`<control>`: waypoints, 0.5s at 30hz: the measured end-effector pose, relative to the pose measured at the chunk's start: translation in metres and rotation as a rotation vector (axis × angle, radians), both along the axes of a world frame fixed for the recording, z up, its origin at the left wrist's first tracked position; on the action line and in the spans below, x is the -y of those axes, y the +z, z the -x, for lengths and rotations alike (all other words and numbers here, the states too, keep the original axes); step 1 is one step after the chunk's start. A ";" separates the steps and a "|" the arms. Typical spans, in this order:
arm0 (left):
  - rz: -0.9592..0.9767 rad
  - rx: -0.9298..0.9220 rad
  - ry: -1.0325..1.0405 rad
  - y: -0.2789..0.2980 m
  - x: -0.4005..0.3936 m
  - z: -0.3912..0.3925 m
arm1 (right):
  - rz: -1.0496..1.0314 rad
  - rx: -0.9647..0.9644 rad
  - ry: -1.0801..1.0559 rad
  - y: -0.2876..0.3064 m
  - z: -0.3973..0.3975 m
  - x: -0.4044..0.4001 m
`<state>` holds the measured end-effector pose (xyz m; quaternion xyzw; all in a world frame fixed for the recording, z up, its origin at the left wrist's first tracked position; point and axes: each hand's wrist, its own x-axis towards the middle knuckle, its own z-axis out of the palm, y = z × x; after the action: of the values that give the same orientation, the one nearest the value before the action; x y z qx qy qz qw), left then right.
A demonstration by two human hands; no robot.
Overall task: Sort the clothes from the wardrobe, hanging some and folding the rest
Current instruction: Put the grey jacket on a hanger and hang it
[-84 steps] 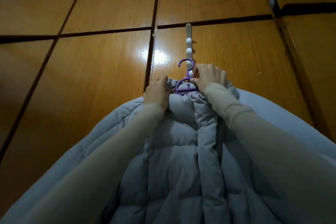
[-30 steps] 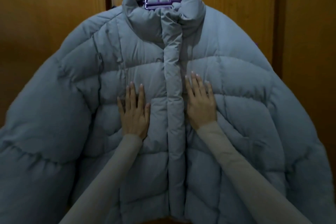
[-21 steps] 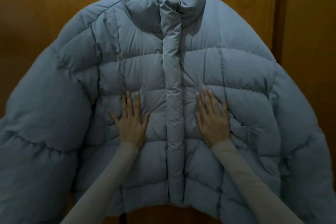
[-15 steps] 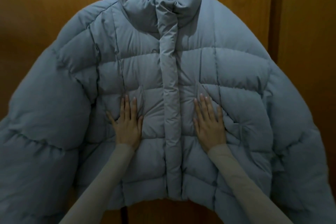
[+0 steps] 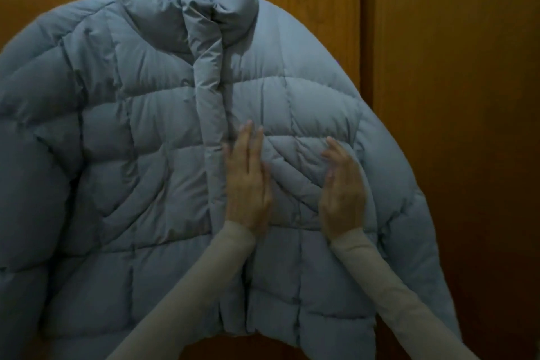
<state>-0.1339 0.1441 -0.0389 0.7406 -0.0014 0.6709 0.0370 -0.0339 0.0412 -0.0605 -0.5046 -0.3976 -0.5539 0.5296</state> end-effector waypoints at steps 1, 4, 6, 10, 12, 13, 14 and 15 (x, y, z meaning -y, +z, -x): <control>-0.053 -0.043 -0.041 -0.004 0.009 -0.010 | -0.030 -0.040 -0.014 -0.002 -0.005 0.009; -0.079 -0.214 -0.118 -0.021 0.033 -0.038 | -0.084 -0.257 -0.031 -0.009 -0.036 0.039; -0.091 -0.269 0.034 -0.034 0.039 -0.056 | 0.040 -0.447 -0.047 -0.020 -0.060 0.060; -0.120 -0.288 0.247 -0.045 0.032 -0.080 | 0.438 -0.567 0.017 -0.047 -0.084 0.089; -0.132 -0.279 0.276 -0.048 0.029 -0.088 | 0.563 -0.557 0.004 -0.052 -0.084 0.093; -0.133 -0.277 0.286 -0.050 0.028 -0.090 | 0.589 -0.573 -0.008 -0.052 -0.083 0.094; -0.132 -0.275 0.294 -0.051 0.028 -0.091 | 0.590 -0.599 -0.024 -0.052 -0.082 0.093; -0.133 -0.274 0.297 -0.051 0.027 -0.092 | 0.578 -0.618 -0.044 -0.052 -0.082 0.092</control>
<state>-0.0417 0.1168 -0.0903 0.8176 0.0688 0.5606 -0.1114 0.0476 -0.0511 -0.1128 -0.7831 -0.3481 -0.2537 0.4486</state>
